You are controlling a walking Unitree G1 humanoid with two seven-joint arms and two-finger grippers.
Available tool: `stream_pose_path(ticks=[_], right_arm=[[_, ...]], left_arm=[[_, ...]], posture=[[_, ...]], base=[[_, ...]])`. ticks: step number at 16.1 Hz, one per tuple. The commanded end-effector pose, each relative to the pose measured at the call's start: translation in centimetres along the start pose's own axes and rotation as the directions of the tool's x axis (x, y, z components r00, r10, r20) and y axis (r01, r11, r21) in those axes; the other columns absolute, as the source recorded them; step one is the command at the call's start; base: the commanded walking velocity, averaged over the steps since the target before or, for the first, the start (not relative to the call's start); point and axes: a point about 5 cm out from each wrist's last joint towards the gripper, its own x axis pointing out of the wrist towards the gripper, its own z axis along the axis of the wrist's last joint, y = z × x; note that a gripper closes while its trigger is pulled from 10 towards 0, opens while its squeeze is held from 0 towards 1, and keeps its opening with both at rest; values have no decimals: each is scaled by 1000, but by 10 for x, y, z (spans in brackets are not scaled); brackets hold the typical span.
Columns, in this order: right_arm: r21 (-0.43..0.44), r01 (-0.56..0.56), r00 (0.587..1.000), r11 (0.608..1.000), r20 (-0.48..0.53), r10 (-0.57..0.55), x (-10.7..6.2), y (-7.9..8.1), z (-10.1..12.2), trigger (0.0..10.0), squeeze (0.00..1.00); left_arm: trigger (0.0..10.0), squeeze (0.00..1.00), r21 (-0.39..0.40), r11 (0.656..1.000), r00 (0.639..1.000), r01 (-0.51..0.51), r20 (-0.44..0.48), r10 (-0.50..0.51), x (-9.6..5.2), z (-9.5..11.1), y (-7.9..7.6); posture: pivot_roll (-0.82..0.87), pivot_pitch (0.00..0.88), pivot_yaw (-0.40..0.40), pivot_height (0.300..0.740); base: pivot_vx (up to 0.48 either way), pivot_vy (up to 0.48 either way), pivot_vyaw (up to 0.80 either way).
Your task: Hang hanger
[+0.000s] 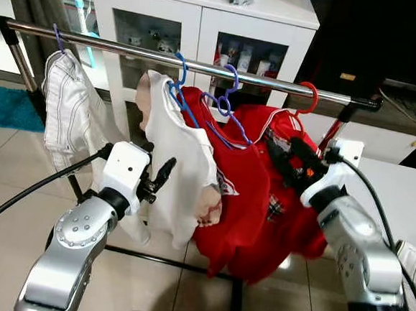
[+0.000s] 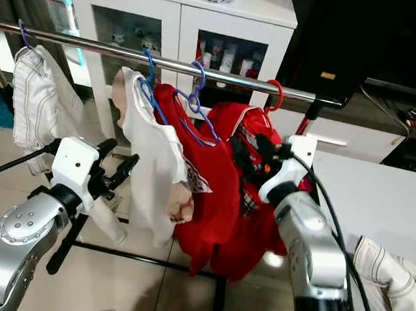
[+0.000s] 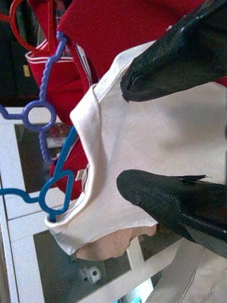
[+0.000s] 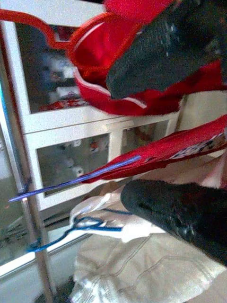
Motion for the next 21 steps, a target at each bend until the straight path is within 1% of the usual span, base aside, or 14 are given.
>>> stream_pose_path(ticks=[1,4,7,10,11,13,14,15,16,18,19,21], right_arm=[[7,12,1000,1000,-12,-12,-2,5,-1,10000,1000],[22,43,999,999,-23,-43,-4,7,-5,10000,1000],[66,124,992,990,-19,-123,-4,6,-7,10000,1000],[95,183,983,979,-3,-183,-5,5,-4,10000,1000],[94,184,982,979,18,-186,-1,5,0,10000,1000],[89,183,982,979,34,-186,1,5,4,10000,1000],[81,183,980,980,58,-188,4,7,11,10000,1000],[97,193,977,976,74,-201,4,6,13,10000,1000],[96,200,975,975,78,-208,3,6,14,10000,1000],[67,199,977,978,68,-203,4,4,16,10000,1000],[21,167,984,986,66,-168,7,2,21,10000,1000],[-8,152,986,988,68,-151,7,0,25,10000,1000]], left_arm=[[10000,0,-14,1000,1000,-4,10,4,0,2,-2],[10000,0,-12,1000,1000,-7,3,7,3,1,-4],[10000,0,-2,1000,1000,-23,18,23,8,5,-8],[10000,0,8,999,999,-35,11,35,10,3,-6],[10000,0,13,999,999,-36,19,36,12,5,-3],[10000,0,10,999,999,-33,25,33,12,7,-2],[10000,0,0,1000,999,-27,30,27,11,8,-2],[10000,0,-6,1000,999,-24,26,24,9,6,-3],[10000,0,-6,1000,999,-21,26,21,10,5,-3],[10000,0,-3,1000,1000,3,29,-3,12,7,-6],[10000,0,0,1000,999,18,31,-18,12,8,-9],[10000,0,-9,999,998,31,52,-30,8,8,-10]], posture=[[71,0,-70,740],[71,0,-67,740],[68,0,-49,740],[67,0,-47,740],[74,0,-42,740],[74,0,-43,740],[74,0,-46,740],[71,0,-49,740],[69,0,-49,740],[68,0,-53,740],[71,0,-58,740],[70,0,-64,740]], base=[[0,0,800],[0,0,800],[0,0,727],[0,0,0],[259,0,0],[279,0,0],[360,0,800],[364,0,0],[364,0,0],[330,0,0],[300,0,0],[131,0,0]])
